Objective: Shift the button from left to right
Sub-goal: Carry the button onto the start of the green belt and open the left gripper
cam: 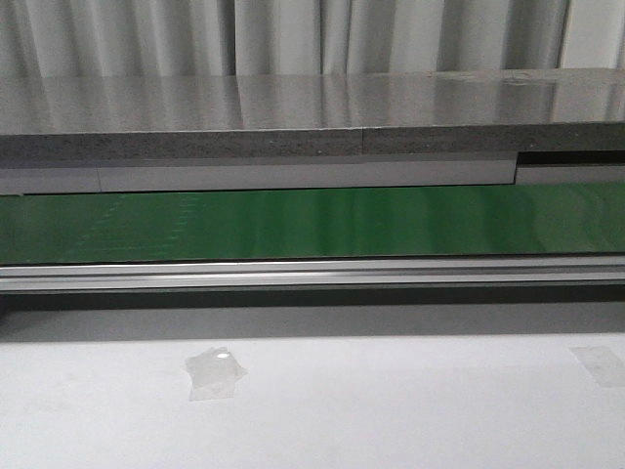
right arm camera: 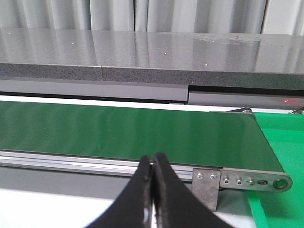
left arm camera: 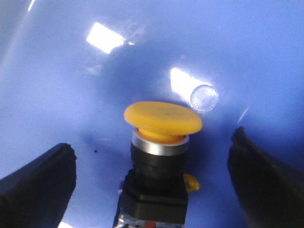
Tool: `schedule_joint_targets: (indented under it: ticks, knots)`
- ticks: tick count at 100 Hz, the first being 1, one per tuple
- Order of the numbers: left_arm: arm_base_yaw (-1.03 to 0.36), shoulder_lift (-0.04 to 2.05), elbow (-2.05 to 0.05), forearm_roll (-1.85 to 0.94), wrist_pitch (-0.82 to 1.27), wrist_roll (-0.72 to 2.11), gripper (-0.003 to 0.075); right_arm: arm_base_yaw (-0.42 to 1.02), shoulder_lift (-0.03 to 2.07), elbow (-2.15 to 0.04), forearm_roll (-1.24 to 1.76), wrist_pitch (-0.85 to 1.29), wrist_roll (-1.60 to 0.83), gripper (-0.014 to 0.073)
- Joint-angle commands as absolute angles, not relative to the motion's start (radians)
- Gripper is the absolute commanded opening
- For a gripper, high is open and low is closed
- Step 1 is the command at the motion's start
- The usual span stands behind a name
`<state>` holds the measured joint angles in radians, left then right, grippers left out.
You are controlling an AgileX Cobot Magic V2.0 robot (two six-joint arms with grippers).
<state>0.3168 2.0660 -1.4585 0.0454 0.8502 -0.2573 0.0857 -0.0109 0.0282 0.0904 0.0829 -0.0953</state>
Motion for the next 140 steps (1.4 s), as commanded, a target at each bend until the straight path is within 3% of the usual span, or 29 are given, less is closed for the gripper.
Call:
schedule_joint_targets:
  ticks: [1, 14, 38, 47, 104, 140]
  knots:
    - [0.318, 2.031, -1.488, 0.045, 0.855, -0.270, 0.0567, 0.086, -0.005, 0.012, 0.081, 0.000, -0.098, -0.0066]
    - [0.318, 2.049, -1.488, 0.045, 0.873, -0.270, 0.0461, 0.086, -0.005, 0.012, 0.081, 0.000, -0.098, -0.0066]
    - [0.318, 2.047, -1.510, 0.070, 0.905, -0.258, 0.0065, 0.086, -0.005, 0.012, 0.081, 0.000, -0.098, -0.0066]
    - [0.318, 2.037, -1.530, 0.091, 0.931, -0.258, -0.0021, 0.086, -0.005, 0.012, 0.081, 0.000, -0.098, -0.0066]
    - [0.314, 1.779, -1.535, -0.034, 1.002, -0.020, -0.0020, 0.086, -0.005, 0.012, 0.081, 0.000, -0.098, -0.0066]
    - [0.188, 1.775, -1.535, -0.072, 1.005, 0.054, -0.0020, 0.086, -0.005, 0.012, 0.081, 0.000, -0.098, -0.0066]
